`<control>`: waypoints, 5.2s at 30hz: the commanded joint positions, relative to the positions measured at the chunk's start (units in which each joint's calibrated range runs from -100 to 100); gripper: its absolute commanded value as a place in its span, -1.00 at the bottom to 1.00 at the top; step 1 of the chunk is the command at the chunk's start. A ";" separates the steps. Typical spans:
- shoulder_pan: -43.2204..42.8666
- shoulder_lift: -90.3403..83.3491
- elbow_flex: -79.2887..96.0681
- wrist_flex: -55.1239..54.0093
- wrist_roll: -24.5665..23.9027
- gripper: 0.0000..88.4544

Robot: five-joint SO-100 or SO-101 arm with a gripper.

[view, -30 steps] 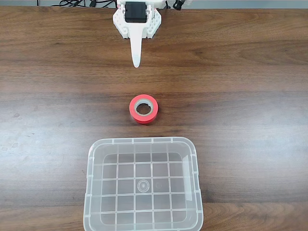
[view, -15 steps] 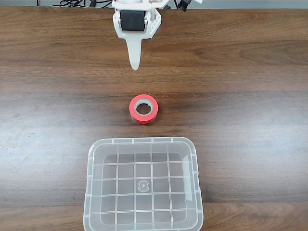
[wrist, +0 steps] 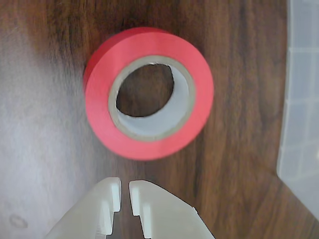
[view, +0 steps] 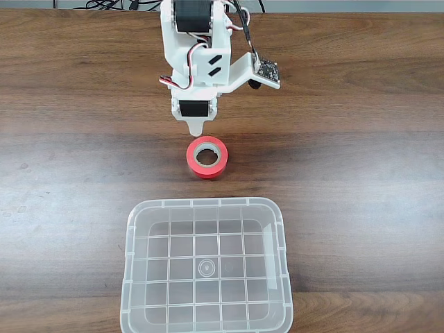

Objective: Grab the tape and place it in the box.

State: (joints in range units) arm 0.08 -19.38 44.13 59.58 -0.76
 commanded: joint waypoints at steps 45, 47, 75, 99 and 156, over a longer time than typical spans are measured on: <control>-2.64 1.52 8.39 -4.01 2.39 -0.43; -2.64 3.13 8.91 -5.64 2.44 -0.43; -2.64 4.66 8.12 -8.98 2.60 -0.82; -2.12 1.84 -17.11 10.71 2.23 -0.97; -5.20 50.43 -94.37 21.84 2.07 -0.55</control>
State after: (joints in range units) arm -5.48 33.86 -44.86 79.32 1.64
